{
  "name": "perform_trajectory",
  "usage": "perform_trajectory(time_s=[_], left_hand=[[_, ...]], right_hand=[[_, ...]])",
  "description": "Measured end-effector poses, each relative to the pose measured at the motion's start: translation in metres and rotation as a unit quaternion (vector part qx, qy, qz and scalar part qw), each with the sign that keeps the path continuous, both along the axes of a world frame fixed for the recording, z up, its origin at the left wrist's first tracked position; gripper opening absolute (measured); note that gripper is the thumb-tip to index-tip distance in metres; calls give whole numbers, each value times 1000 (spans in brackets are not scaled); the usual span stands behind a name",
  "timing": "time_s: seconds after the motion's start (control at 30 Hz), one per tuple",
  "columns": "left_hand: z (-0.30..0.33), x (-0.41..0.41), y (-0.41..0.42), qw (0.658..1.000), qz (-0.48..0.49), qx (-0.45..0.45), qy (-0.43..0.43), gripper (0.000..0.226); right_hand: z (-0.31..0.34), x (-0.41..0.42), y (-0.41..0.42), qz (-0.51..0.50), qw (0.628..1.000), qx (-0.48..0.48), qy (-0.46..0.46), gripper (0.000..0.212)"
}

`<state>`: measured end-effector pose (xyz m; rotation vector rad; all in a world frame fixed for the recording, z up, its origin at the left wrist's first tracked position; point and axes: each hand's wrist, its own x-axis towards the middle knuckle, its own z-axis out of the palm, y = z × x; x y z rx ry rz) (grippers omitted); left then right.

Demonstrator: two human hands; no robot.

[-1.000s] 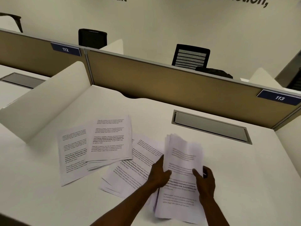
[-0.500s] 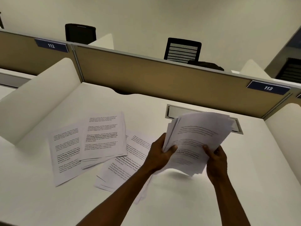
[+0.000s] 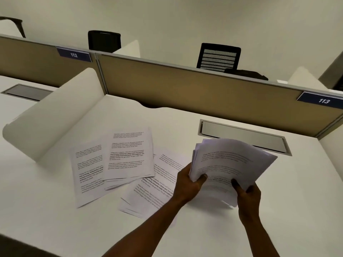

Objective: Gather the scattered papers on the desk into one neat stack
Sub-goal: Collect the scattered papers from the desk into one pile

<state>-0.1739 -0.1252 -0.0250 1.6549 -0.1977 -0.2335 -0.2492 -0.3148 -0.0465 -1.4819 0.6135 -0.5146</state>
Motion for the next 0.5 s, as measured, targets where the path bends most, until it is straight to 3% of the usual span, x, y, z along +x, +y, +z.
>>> perform_trajectory(time_s=[0.13,0.27,0.37,0.43,0.5], left_hand=[[-14,1,6,999,-25,30,34,41],[-16,11,32,998,24,8,52,44],[-15,11,33,996,32,-11,78,54],[-15,8,33,993,-14,-11,116,56],[-22,4,40,989,-57,58,127,59]], right_hand=[[-9,2,15,-8,999,-15,31,35],[-5,25,33,21,997,-60,46,29],[6,23,27,34,993,-104,52,42],[4,11,16,14,992,-104,72,48],[-2,-4,7,-7,993,-66,93,50]])
